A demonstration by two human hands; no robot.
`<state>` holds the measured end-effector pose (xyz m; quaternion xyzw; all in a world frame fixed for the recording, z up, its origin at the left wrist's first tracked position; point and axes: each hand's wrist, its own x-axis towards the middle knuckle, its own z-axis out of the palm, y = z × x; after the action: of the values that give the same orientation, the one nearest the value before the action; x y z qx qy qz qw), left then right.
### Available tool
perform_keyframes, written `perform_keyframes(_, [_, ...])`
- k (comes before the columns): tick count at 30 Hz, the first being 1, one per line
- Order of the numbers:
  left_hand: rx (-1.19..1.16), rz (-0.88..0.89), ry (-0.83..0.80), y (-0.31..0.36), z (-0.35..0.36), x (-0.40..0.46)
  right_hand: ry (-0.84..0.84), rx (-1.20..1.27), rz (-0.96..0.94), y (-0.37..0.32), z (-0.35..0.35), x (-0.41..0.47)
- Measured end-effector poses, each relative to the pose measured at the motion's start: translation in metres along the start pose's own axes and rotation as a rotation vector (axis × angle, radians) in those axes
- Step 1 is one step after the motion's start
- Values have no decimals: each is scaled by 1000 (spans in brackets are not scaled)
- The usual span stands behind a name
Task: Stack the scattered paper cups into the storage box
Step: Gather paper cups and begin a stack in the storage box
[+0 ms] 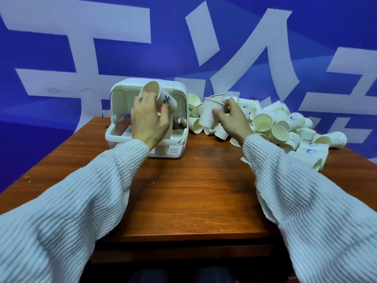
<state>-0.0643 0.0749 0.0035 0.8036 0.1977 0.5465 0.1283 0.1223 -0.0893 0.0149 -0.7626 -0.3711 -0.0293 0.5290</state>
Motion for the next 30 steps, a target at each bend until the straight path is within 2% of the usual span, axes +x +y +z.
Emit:
perform_keyframes(3, [-48, -99, 47, -14, -15, 11, 27, -100, -212, -38, 11, 5])
perform_keyframes(6, [-85, -138, 63, -25, -29, 17, -47, -227, -413, -64, 36, 12])
perform_keyframes(8, [-133, -147, 82, -29, -35, 18, -110, -316, -479, -72, 54, 19])
perform_keyframes(14, [-122, -130, 60, -42, -46, 18, -425, -720, -454, -84, 90, 29])
perform_keyframes(17, [-70, -124, 30, -52, -45, 21, -557, -870, -341, -78, 105, 27])
perform_keyframes(20, [-71, -100, 18, -59, -44, 27, -640, -777, -284, -66, 117, 27])
perform_keyframes(23, [-80, -20, -10, -58, -41, 40, -545, -619, -329, -57, 119, 25])
perform_keyframes(25, [-83, 54, -31, -55, -34, 49, -443, -408, -264, -49, 122, 22])
perform_keyframes(28, [-48, 161, -163, -49, -22, 57, -383, -143, -118, -41, 124, 21])
perform_keyframes(30, [21, 220, -280, -46, -15, 58, -392, -64, -69, -38, 124, 21])
